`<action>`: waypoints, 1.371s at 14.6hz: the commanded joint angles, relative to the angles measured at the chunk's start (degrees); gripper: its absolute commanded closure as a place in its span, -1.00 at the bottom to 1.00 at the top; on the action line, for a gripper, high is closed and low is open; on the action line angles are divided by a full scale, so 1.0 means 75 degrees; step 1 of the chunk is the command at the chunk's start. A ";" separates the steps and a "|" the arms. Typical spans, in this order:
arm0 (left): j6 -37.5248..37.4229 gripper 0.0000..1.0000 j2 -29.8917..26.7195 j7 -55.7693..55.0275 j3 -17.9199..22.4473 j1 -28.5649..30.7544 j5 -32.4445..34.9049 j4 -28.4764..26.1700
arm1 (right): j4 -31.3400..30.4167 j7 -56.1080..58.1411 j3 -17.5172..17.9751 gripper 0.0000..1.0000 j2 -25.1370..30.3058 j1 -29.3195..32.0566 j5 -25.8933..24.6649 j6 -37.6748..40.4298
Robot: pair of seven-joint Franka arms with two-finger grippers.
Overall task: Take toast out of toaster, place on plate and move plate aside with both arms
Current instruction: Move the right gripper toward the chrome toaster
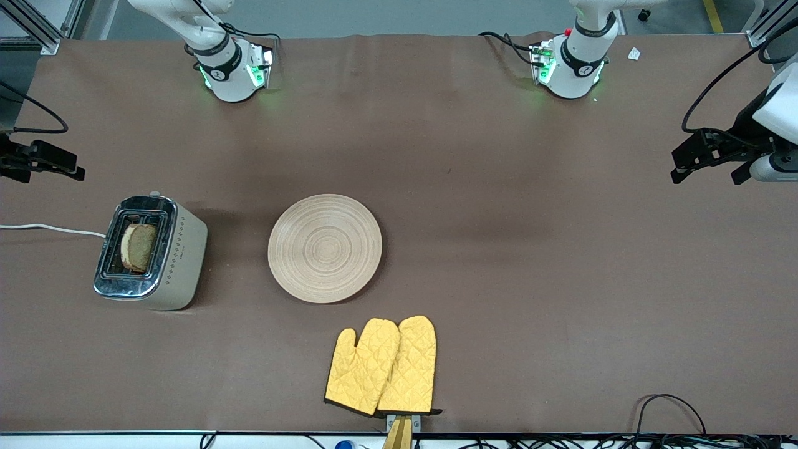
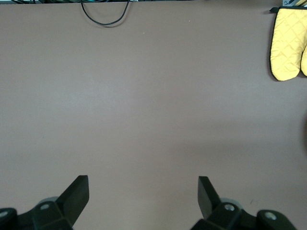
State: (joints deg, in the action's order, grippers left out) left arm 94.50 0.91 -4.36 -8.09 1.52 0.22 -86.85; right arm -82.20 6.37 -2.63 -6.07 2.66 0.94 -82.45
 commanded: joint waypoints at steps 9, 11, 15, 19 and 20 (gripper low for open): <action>-0.0131 -1.00 0.0019 -0.0005 -0.0023 0.0021 0.0158 0.0142 | -0.0302 0.0111 0.0034 -1.00 0.0200 -0.0132 0.0133 0.0024; -0.0131 -1.00 0.0019 -0.0005 -0.0023 0.0021 0.0158 0.0142 | -0.0629 0.0111 0.0022 -1.00 0.0188 -0.0097 0.0063 -0.0209; -0.0131 -1.00 0.0020 -0.0016 -0.0011 0.0021 0.0147 0.0142 | -0.1273 0.0100 0.0011 -1.00 0.0200 -0.0038 0.0063 -0.0900; -0.0131 -1.00 0.0019 -0.0016 -0.0011 0.0021 0.0147 0.0142 | -0.1930 0.0088 -0.0013 -1.00 0.0200 -0.0027 0.0028 -0.1580; -0.0131 -1.00 0.0019 -0.0016 -0.0011 0.0021 0.0147 0.0142 | -0.2024 0.0088 -0.0013 -1.00 0.0200 -0.0038 -0.0019 -0.1663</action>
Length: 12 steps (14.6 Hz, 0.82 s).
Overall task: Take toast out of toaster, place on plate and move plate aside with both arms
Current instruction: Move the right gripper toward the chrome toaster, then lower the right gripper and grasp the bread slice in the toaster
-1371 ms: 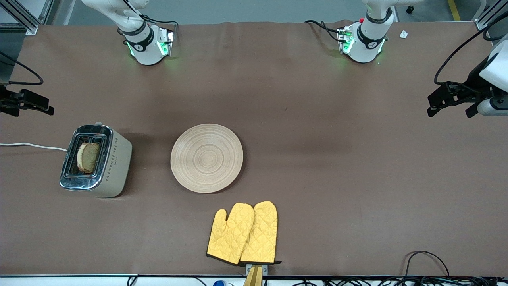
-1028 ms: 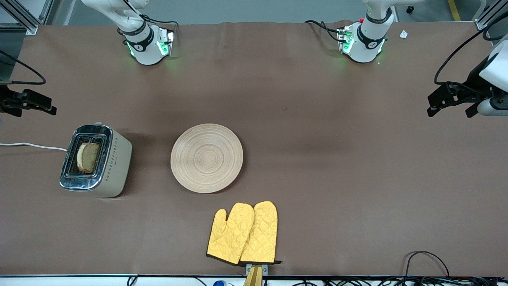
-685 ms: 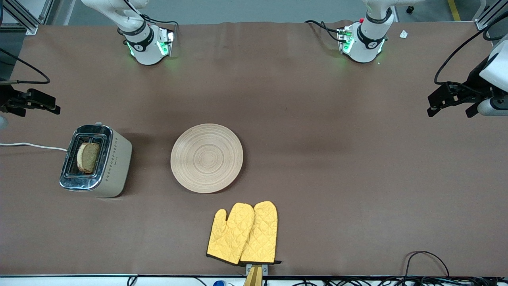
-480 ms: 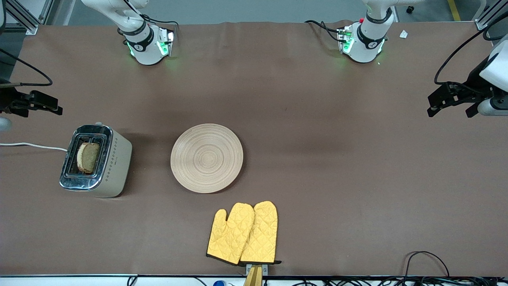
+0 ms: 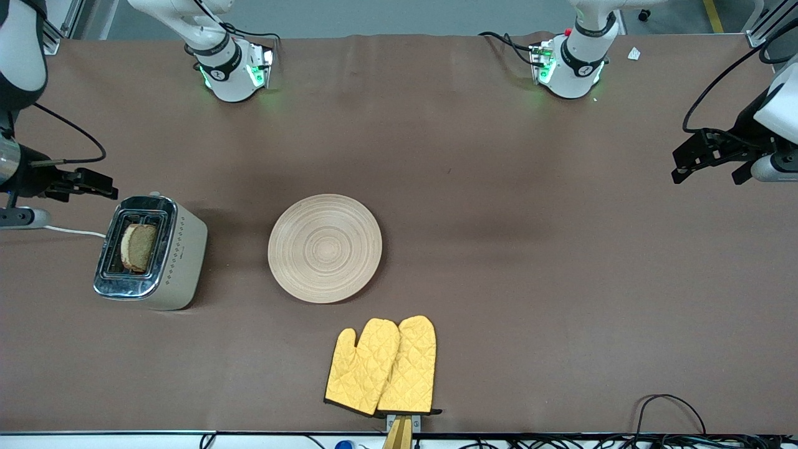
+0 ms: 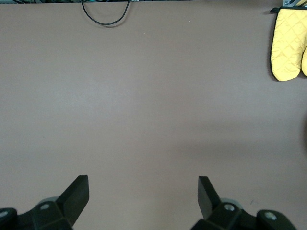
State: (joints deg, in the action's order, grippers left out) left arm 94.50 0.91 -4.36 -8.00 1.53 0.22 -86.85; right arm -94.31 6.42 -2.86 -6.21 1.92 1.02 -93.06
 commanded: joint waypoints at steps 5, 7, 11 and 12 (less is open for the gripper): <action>-0.0131 -1.00 0.0019 -0.0016 -0.0023 0.0018 0.0147 0.0142 | -0.1379 0.0069 0.0029 -1.00 0.0148 0.0247 -0.0323 -0.1686; -0.0143 -1.00 0.0019 -0.0016 -0.0023 0.0018 0.0147 0.0142 | -0.1872 0.0069 0.0029 -1.00 0.0066 0.0400 -0.0323 -0.2518; -0.0131 -1.00 0.0031 -0.0016 -0.0012 0.0018 0.0158 0.0142 | -0.2214 0.0058 0.0029 -1.00 -0.0331 0.0506 -0.0311 -0.3306; -0.0131 -1.00 0.0031 -0.0016 -0.0012 0.0018 0.0158 0.0142 | -0.2214 0.0057 0.0029 -1.00 -0.0472 0.0506 -0.0311 -0.3354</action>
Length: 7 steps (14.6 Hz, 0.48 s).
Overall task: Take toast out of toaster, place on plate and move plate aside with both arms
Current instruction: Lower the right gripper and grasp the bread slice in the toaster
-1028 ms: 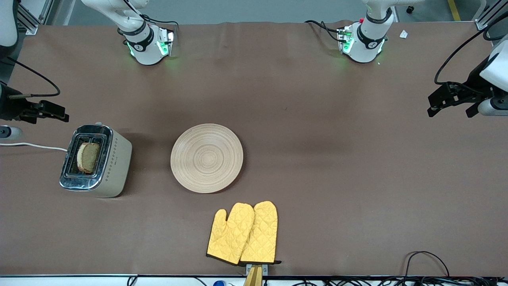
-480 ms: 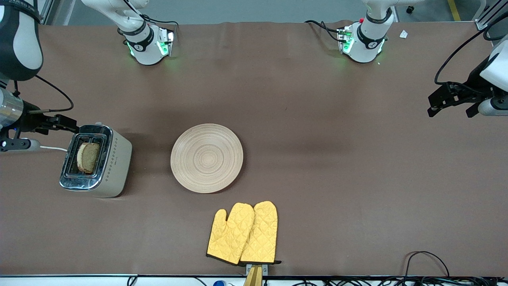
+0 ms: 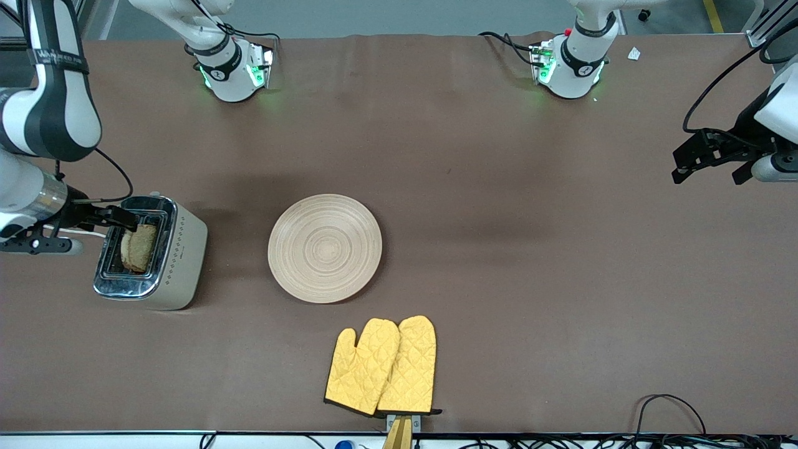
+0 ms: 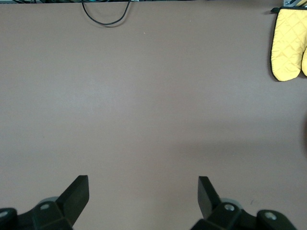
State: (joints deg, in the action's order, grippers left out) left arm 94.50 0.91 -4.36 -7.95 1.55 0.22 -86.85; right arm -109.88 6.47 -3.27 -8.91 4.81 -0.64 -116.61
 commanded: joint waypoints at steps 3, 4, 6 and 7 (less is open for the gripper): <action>-0.0143 -1.00 0.0031 -0.0028 -0.0018 0.0017 0.0158 0.0142 | -0.0151 0.0040 0.0097 -0.72 -0.0265 0.0097 -0.0068 -0.0202; -0.0143 -1.00 0.0031 -0.0016 -0.0018 0.0017 0.0158 0.0142 | -0.0139 0.0040 0.0085 -0.16 -0.0276 0.0073 -0.0068 -0.0202; -0.0143 -1.00 0.0031 -0.0016 -0.0006 0.0017 0.0158 0.0142 | -0.0139 -0.0018 0.0085 0.97 -0.0393 0.0003 -0.0068 -0.0236; -0.0143 -1.00 0.0031 -0.0028 -0.0006 0.0017 0.0147 0.0142 | -0.0127 -0.0019 0.0085 0.99 -0.0440 0.0026 -0.0068 -0.0225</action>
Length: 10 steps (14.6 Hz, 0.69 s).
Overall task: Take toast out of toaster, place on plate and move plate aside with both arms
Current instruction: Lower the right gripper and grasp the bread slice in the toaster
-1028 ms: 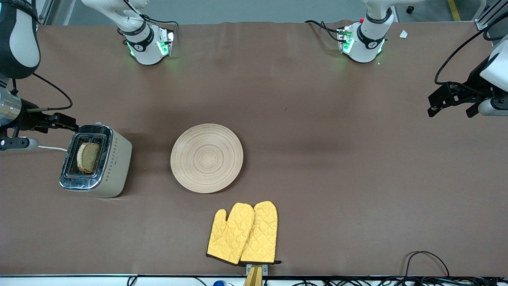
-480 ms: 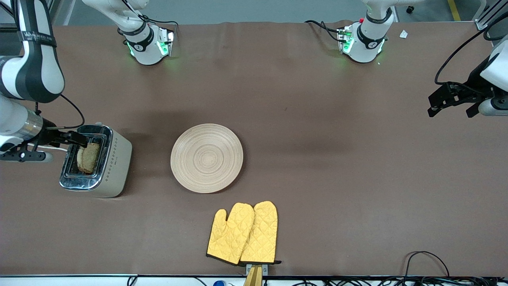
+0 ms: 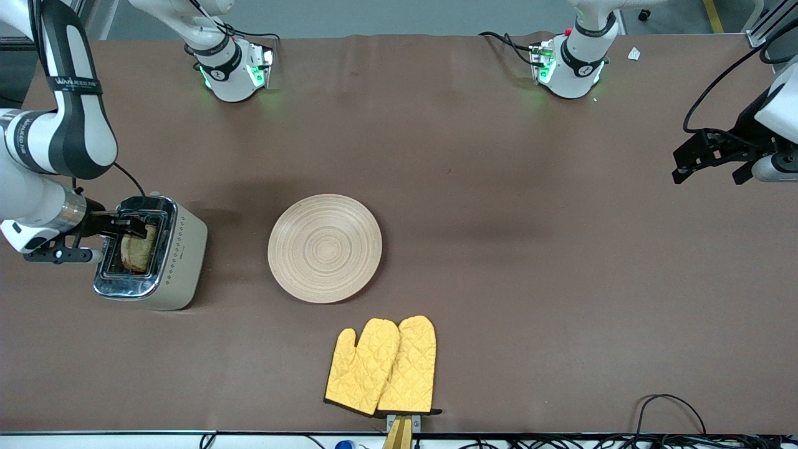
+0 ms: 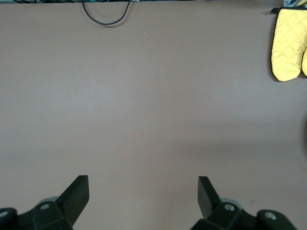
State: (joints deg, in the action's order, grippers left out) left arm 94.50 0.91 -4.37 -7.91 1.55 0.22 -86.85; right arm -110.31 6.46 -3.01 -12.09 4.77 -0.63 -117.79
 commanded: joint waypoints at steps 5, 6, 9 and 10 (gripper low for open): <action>-0.0131 -1.00 0.0031 0.0008 -0.0024 0.0016 0.0158 0.0142 | 0.0677 -0.0065 0.0097 0.99 0.0053 -0.0015 0.0002 0.0936; -0.0131 -1.00 0.0031 0.0020 -0.0024 0.0016 0.0158 0.0142 | 0.1133 -0.0053 0.0097 0.99 0.0065 -0.0061 0.0003 0.1508; -0.0142 -1.00 0.0031 0.0043 -0.0024 0.0028 0.0158 0.0142 | 0.2457 0.0052 0.0120 0.99 0.0100 -0.0108 0.0189 0.3184; -0.0142 -1.00 0.0031 0.0043 -0.0012 0.0016 0.0158 0.0142 | 0.2809 0.0052 0.0120 0.99 0.0112 -0.0190 0.0271 0.3619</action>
State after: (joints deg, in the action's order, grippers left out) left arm 94.49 0.91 -4.36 -7.89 1.55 0.22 -86.85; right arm -94.87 6.45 -2.22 -11.65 4.25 0.00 -97.02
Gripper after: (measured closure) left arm 0.000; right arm 0.890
